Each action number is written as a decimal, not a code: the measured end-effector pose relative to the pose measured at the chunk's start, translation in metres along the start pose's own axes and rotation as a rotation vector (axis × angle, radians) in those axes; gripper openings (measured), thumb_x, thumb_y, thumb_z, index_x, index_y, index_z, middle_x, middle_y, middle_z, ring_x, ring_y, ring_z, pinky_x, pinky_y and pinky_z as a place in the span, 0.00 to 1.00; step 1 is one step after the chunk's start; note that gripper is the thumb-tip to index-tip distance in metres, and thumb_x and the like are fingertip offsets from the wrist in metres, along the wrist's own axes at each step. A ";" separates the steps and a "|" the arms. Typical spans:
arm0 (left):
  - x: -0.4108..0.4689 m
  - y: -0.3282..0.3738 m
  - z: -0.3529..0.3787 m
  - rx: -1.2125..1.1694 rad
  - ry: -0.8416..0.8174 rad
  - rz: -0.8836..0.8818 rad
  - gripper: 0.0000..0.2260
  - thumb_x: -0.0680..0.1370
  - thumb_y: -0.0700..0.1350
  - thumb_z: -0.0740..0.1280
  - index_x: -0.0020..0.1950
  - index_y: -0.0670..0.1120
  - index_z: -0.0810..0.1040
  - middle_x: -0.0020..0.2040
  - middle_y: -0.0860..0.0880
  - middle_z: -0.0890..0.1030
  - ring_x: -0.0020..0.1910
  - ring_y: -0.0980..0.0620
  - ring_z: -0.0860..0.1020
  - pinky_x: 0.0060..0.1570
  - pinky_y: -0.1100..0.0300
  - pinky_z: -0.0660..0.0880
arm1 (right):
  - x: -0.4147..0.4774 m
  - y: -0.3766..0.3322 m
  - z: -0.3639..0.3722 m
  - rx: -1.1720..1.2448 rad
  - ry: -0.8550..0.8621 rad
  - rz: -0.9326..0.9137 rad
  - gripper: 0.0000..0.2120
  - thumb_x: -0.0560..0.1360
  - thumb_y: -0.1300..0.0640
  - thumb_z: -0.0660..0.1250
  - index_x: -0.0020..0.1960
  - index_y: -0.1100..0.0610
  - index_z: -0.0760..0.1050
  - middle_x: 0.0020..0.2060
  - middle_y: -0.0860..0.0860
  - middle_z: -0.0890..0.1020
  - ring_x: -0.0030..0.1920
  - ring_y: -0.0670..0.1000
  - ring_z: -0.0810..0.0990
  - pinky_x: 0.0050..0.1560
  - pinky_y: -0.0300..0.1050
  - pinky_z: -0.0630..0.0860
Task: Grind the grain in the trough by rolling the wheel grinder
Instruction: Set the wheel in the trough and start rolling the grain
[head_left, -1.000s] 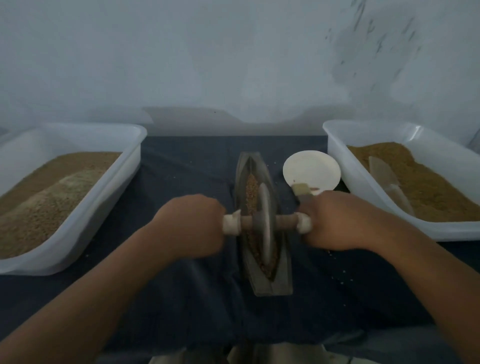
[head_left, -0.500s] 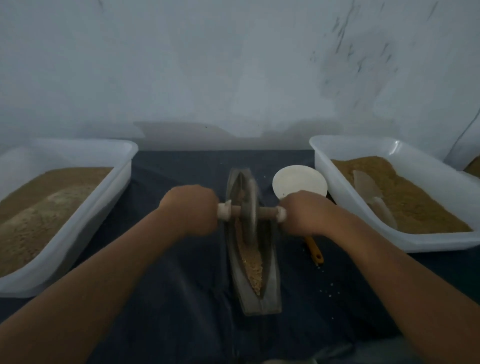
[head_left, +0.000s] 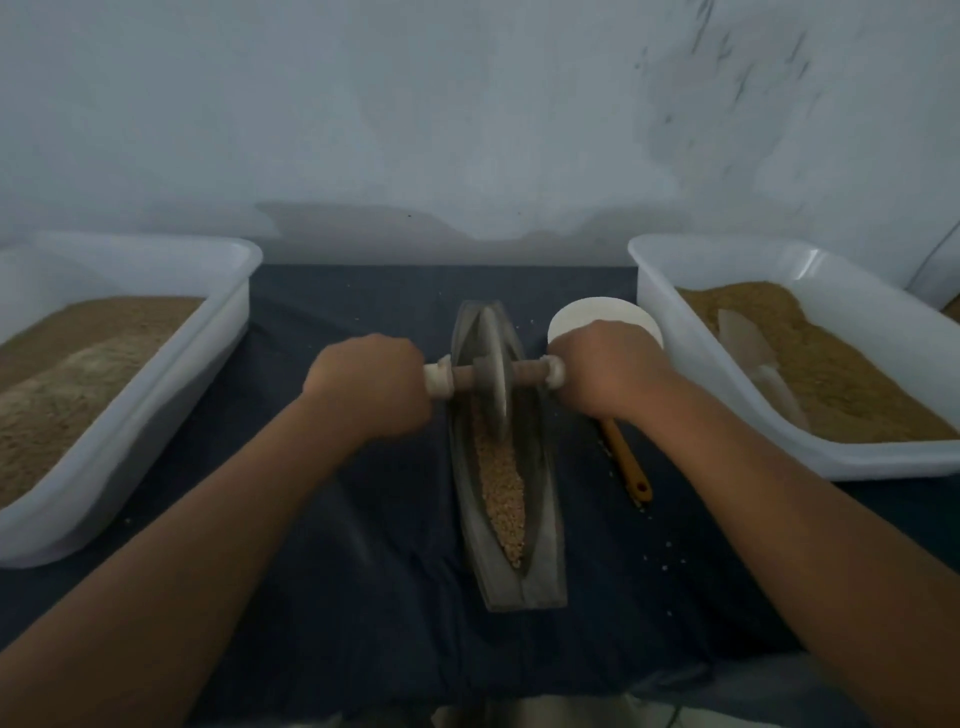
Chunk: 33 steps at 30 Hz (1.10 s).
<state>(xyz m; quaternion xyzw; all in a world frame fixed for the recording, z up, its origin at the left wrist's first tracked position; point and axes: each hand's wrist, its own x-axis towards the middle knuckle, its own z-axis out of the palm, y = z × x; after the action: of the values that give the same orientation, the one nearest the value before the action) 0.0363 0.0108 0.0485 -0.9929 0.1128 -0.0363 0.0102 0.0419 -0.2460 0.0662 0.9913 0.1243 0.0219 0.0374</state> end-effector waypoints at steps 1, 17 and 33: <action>-0.006 -0.002 -0.004 -0.012 -0.059 0.043 0.09 0.72 0.54 0.68 0.37 0.50 0.73 0.37 0.53 0.77 0.37 0.49 0.79 0.38 0.56 0.75 | -0.010 0.001 -0.001 0.023 -0.071 -0.016 0.11 0.78 0.52 0.68 0.37 0.48 0.74 0.36 0.47 0.79 0.38 0.49 0.79 0.42 0.47 0.76; 0.015 -0.003 -0.019 0.011 -0.087 0.054 0.07 0.73 0.54 0.69 0.41 0.51 0.76 0.38 0.53 0.77 0.43 0.46 0.81 0.46 0.51 0.80 | 0.001 -0.004 -0.002 0.003 -0.085 0.065 0.12 0.80 0.51 0.68 0.38 0.49 0.73 0.38 0.48 0.78 0.44 0.50 0.80 0.50 0.49 0.78; 0.030 -0.002 -0.020 0.003 -0.027 0.010 0.09 0.73 0.54 0.68 0.40 0.50 0.73 0.38 0.52 0.74 0.43 0.44 0.79 0.44 0.53 0.77 | 0.017 0.002 0.002 0.001 0.019 0.091 0.12 0.79 0.49 0.69 0.38 0.49 0.74 0.36 0.47 0.78 0.37 0.47 0.76 0.47 0.48 0.77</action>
<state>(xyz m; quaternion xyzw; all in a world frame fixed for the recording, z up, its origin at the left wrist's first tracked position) 0.0640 0.0058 0.0704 -0.9927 0.1176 -0.0232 0.0134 0.0593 -0.2436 0.0651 0.9957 0.0792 0.0328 0.0347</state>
